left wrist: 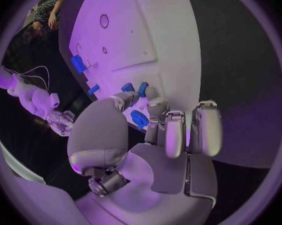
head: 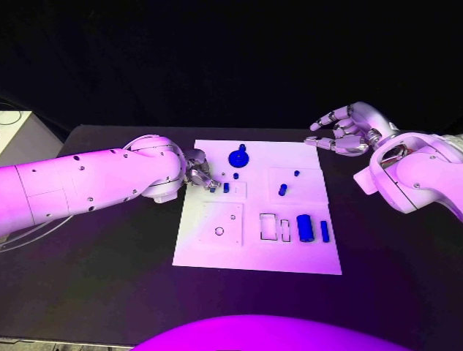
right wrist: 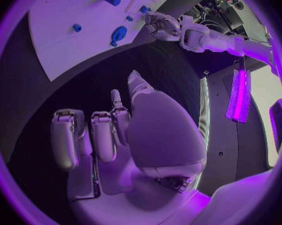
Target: Assemble the parts on the task board
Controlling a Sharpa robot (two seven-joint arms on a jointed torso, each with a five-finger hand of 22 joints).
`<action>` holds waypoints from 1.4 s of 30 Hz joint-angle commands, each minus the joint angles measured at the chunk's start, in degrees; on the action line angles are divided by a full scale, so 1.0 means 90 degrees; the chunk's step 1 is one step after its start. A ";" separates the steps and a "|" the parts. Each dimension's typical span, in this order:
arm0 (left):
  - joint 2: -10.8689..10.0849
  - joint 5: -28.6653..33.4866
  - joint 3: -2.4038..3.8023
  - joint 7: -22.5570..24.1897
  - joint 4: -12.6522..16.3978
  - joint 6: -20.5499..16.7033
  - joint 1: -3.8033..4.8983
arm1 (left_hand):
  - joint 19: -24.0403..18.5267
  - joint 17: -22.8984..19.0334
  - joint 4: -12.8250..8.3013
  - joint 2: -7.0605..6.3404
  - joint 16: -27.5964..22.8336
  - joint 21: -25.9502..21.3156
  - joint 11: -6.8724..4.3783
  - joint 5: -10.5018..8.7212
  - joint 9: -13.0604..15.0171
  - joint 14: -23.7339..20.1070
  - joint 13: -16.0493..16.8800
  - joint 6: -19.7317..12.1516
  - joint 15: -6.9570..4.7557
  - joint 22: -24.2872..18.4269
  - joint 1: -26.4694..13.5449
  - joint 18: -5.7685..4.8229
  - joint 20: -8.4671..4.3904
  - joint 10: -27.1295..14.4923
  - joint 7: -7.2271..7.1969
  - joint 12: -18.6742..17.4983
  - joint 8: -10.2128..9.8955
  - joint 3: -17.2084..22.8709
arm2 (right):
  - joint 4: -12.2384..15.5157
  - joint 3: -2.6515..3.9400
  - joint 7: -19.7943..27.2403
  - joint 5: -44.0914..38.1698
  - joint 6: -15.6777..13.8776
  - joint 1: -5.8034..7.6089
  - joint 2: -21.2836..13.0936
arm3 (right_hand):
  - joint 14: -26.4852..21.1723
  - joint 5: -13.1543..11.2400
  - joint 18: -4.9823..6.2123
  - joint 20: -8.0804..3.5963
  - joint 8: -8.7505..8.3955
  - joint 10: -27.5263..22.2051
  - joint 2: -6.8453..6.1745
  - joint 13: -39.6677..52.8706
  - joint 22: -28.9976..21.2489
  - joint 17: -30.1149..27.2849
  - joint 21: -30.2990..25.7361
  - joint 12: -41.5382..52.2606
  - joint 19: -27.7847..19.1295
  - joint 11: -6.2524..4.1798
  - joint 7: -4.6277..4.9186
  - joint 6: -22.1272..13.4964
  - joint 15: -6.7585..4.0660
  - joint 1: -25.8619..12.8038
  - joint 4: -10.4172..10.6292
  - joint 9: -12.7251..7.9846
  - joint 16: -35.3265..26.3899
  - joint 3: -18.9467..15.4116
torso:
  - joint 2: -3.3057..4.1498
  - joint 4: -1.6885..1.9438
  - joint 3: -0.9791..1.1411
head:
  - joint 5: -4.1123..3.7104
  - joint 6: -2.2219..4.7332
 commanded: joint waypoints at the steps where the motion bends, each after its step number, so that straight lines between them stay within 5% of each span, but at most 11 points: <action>1: 0.0006 0.0056 -0.0051 0.0001 0.0009 0.0283 -0.0074 | 0.0007 0.1678 0.0019 -0.0007 0.0028 -0.0019 -0.0003 -0.0051 -0.0004 0.0675 0.0001 0.0000 -0.0036 0.0408 0.0071 -0.0060 -0.0021 -0.0056 0.0036 -0.0028 -0.0029 -0.0111 | 0.0011 0.0001 0.0075 -0.0024 0.0010 -0.0003 -0.0005 | 0.0408 0.0029 0.0080 -0.0039 0.0028 -0.0010 -0.0013 0.0689 0.1214 0.0744 -0.0019 -0.0042 0.0347 -0.0017 -0.0019 -0.0045 -0.0043 -0.0083 0.0037 -0.0010 -0.0038 -0.0006 | 0.0004 0.0002 0.0000 | -0.0001 0.0009; 5: -0.0018 0.0086 -0.0047 0.0018 0.0049 0.0110 -0.0076 | 0.0009 0.1678 0.0046 0.0004 0.0028 -0.0022 0.0004 -0.0194 -0.0022 0.0675 0.0006 0.0012 -0.0031 0.0410 -0.0011 -0.0061 -0.0017 -0.0054 0.0043 -0.0024 -0.0056 -0.0303 | 0.0008 0.0001 0.0081 -0.0024 0.0005 -0.0004 -0.0003 | 0.0408 0.0029 0.0080 -0.0039 0.0030 -0.0012 -0.0013 0.0687 0.1212 0.0743 -0.0022 -0.0045 0.0347 -0.0017 -0.0020 -0.0047 -0.0043 -0.0099 0.0038 -0.0010 -0.0040 -0.0011 | 0.0002 0.0000 -0.0006 | 0.0002 0.0032; 10: -0.0053 0.0350 0.0007 0.0091 0.0121 -0.0395 -0.0076 | -0.0004 0.1678 0.0055 0.0084 0.0028 -0.0044 0.0014 -0.0927 -0.0062 0.0675 -0.0072 -0.0005 -0.0025 0.0390 -0.0258 -0.0054 -0.0010 -0.0105 0.0054 -0.0077 -0.0129 -0.0705 | -0.0004 0.0001 0.0083 -0.0026 0.0002 -0.0007 0.0007 | 0.0407 0.0030 0.0081 -0.0041 0.0034 -0.0012 -0.0012 0.0684 0.1211 0.0738 -0.0024 -0.0047 0.0348 -0.0019 -0.0022 -0.0052 -0.0045 -0.0112 0.0029 -0.0011 -0.0044 -0.0014 | 0.0001 -0.0005 -0.0007 | -0.0008 0.0056; 12: -0.0069 0.0498 0.0033 0.0126 0.0142 -0.0643 -0.0075 | -0.0072 0.1678 0.0058 0.0164 0.0028 -0.0114 0.0068 -0.1088 -0.0111 0.0675 -0.0512 -0.0157 0.0011 0.0298 -0.0330 -0.0032 0.0014 -0.0386 0.0117 -0.0396 -0.0248 -0.0874 | -0.0010 0.0001 0.0081 -0.0027 0.0001 -0.0008 0.0014 | 0.0408 0.0031 0.0081 -0.0041 0.0035 -0.0011 -0.0013 0.0684 0.1210 0.0738 -0.0025 -0.0047 0.0348 -0.0020 -0.0022 -0.0053 -0.0046 -0.0104 0.0023 -0.0011 -0.0045 -0.0011 | -0.0002 -0.0012 -0.0002 | -0.0014 0.0064; 13: -0.0079 0.0573 0.0044 0.0145 0.0154 -0.0773 -0.0075 | -0.0127 0.1640 0.0054 0.0187 0.0001 -0.0170 0.0117 -0.1104 -0.0151 0.0660 -0.0869 -0.0261 0.0051 0.0225 -0.0337 -0.0015 0.0044 -0.0622 0.0171 -0.0662 -0.0332 -0.0971 | -0.0012 0.0001 0.0079 -0.0027 0.0000 -0.0009 0.0019 | 0.0408 0.0031 0.0081 -0.0041 0.0035 -0.0011 -0.0013 0.0684 0.1210 0.0738 -0.0025 -0.0047 0.0348 -0.0020 -0.0022 -0.0053 -0.0046 -0.0104 0.0023 -0.0011 -0.0045 -0.0011 | -0.0002 -0.0017 0.0001 | -0.0012 0.0071; 18: -0.0132 0.0879 0.0108 0.0302 0.0215 -0.1330 -0.0074 | -0.0322 0.1465 0.0057 0.0270 -0.0128 -0.0369 0.0230 -0.1105 -0.0239 0.0587 -0.1457 -0.0461 0.0149 -0.0027 -0.0261 0.0050 0.0137 -0.1074 0.0293 -0.1104 -0.0485 -0.1264 | -0.0023 0.0001 0.0077 -0.0029 0.0003 -0.0012 0.0031 | 0.0409 0.0032 0.0079 -0.0043 0.0037 -0.0010 -0.0013 0.0684 0.1214 0.0740 -0.0020 -0.0047 0.0351 -0.0022 -0.0023 -0.0055 -0.0047 -0.0092 0.0013 -0.0011 -0.0045 -0.0006 | 0.0001 -0.0012 -0.0003 | -0.0047 0.0091; 20: -0.0160 0.0972 0.0149 0.0407 0.0237 -0.1554 -0.0075 | -0.0677 0.1103 0.0050 0.0343 -0.0405 -0.0731 0.0310 -0.1074 -0.0292 0.0413 -0.1654 -0.0592 0.0227 -0.0489 -0.0166 0.0165 0.0200 -0.1321 0.0375 -0.1252 -0.0557 -0.1419 | -0.0027 0.0000 0.0076 -0.0029 0.0004 -0.0014 0.0029 | 0.0409 0.0032 0.0079 -0.0043 0.0037 -0.0010 -0.0013 0.0684 0.1214 0.0740 -0.0020 -0.0047 0.0351 -0.0022 -0.0023 -0.0055 -0.0047 -0.0092 0.0013 -0.0011 -0.0045 -0.0006 | 0.0003 0.0003 -0.0008 | -0.0069 0.0102; 30: -0.0231 0.0957 0.0248 0.0823 0.0334 -0.1988 -0.0077 | -0.1340 0.0412 0.0048 0.0469 -0.0926 -0.1531 0.0536 -0.0945 -0.0399 -0.0020 -0.1732 -0.1181 0.0430 -0.1383 0.0704 0.0370 0.0369 -0.2013 0.0612 -0.1127 -0.0443 -0.1442 | -0.0048 0.0000 0.0067 -0.0029 0.0006 -0.0016 0.0015 | 0.0409 0.0031 0.0080 -0.0043 0.0039 -0.0011 -0.0009 0.0683 0.1210 0.0739 -0.0027 -0.0048 0.0349 -0.0022 -0.0023 -0.0056 -0.0047 -0.0096 0.0014 -0.0011 -0.0046 -0.0005 | 0.0002 0.0002 -0.0001 | -0.0082 0.0146; 33: -0.0204 0.0951 0.0246 0.1225 0.0365 -0.1949 -0.0079 | -0.2350 -0.0493 0.0037 0.0374 -0.1631 -0.2620 0.0651 -0.0944 -0.0542 -0.0785 -0.1912 -0.1571 0.0566 -0.2544 0.1758 0.0618 0.0484 -0.2617 0.0747 -0.1266 -0.0381 -0.0915 | -0.0048 0.0000 0.0068 -0.0030 0.0009 -0.0017 0.0013 | 0.0409 0.0031 0.0081 -0.0044 0.0040 -0.0012 -0.0008 0.0682 0.1207 0.0738 -0.0030 -0.0049 0.0347 -0.0022 -0.0023 -0.0056 -0.0047 -0.0097 0.0015 -0.0011 -0.0046 -0.0005 | 0.0003 -0.0003 -0.0002 | -0.0094 0.0160; 35: -0.0176 0.0865 0.0230 0.1587 0.0372 -0.1977 -0.0090 | -0.3146 -0.1513 0.0001 0.0238 -0.2451 -0.3435 0.0843 -0.0973 -0.0796 -0.1861 -0.2100 -0.1765 0.0744 -0.3294 0.2282 0.0740 0.0620 -0.3048 0.0941 -0.1438 -0.0480 -0.0504 | -0.0048 0.0000 0.0070 -0.0030 0.0010 -0.0017 0.0012 | 0.0410 0.0031 0.0081 -0.0044 0.0040 -0.0012 -0.0006 0.0681 0.1208 0.0742 -0.0030 -0.0049 0.0348 -0.0022 -0.0023 -0.0057 -0.0048 -0.0096 0.0014 -0.0012 -0.0045 -0.0004 | 0.0002 -0.0003 -0.0003 | -0.0097 0.0163; 42: 0.0020 0.0023 0.0184 0.2765 0.0279 -0.2333 -0.0204 | -0.3514 -0.2638 -0.0204 -0.0063 -0.2999 -0.3691 0.0973 -0.1022 -0.1618 -0.3218 -0.2723 -0.1833 0.0873 -0.3327 0.3152 0.0760 0.0789 -0.3551 0.0991 -0.1877 -0.0767 -0.0089 | -0.0046 0.0000 0.0080 -0.0027 0.0014 -0.0018 0.0000 | 0.0410 0.0031 0.0079 -0.0044 0.0041 -0.0012 -0.0005 0.0680 0.1215 0.0743 -0.0020 -0.0051 0.0353 -0.0023 -0.0023 -0.0057 -0.0048 -0.0094 0.0012 -0.0012 -0.0045 -0.0002 | 0.0003 0.0005 -0.0006 | -0.0137 0.0241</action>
